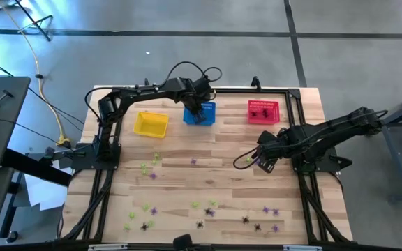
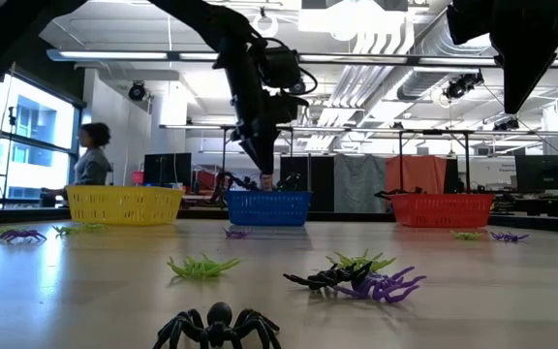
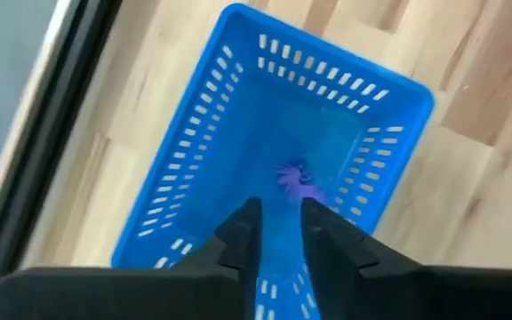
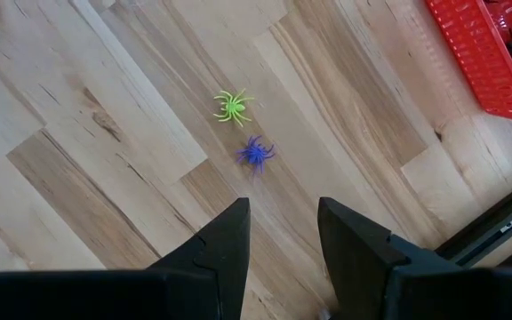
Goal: Sort Halloween decoration
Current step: Put the purple spider toy into the blue bin
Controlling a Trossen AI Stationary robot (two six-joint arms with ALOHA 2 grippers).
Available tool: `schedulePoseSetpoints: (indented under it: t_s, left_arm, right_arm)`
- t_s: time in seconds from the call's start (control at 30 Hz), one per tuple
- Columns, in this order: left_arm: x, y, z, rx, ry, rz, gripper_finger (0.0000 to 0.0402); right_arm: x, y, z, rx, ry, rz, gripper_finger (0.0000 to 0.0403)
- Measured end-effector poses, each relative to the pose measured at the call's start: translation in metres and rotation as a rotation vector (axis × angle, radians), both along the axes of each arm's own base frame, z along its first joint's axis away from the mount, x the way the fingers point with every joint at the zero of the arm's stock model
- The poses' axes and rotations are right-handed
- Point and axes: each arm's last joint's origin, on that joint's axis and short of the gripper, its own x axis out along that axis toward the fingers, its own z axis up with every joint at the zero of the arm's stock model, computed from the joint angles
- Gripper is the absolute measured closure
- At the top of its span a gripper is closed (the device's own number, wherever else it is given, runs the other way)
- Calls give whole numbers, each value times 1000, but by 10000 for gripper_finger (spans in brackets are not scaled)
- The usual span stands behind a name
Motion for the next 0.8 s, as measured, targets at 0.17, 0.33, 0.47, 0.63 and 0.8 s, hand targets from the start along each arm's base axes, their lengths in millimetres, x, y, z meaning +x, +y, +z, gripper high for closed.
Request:
schedulePoseSetpoints:
  t_s: [0.17, 0.33, 0.47, 0.63, 0.8]
  left_arm:
    - [-3, -7, -2, -100, 21, 19, 306]
    - [2, -53, 6, -267, 41, -116, 310]
    - [11, -114, 3, -287, 137, -236, 314]
    - [16, -195, -11, -103, 188, -429, 314]
    - [12, -221, -26, 135, 213, -408, 314]
  right_arm:
    - [0, 0, 0, 4, 0, -4, 273]
    - [0, 0, 0, 22, -1, -30, 273]
    - [0, 1, 0, 24, -2, -41, 273]
    - [0, 1, 0, 23, -2, -41, 273]
    - [0, 1, 0, 18, -5, -31, 273]
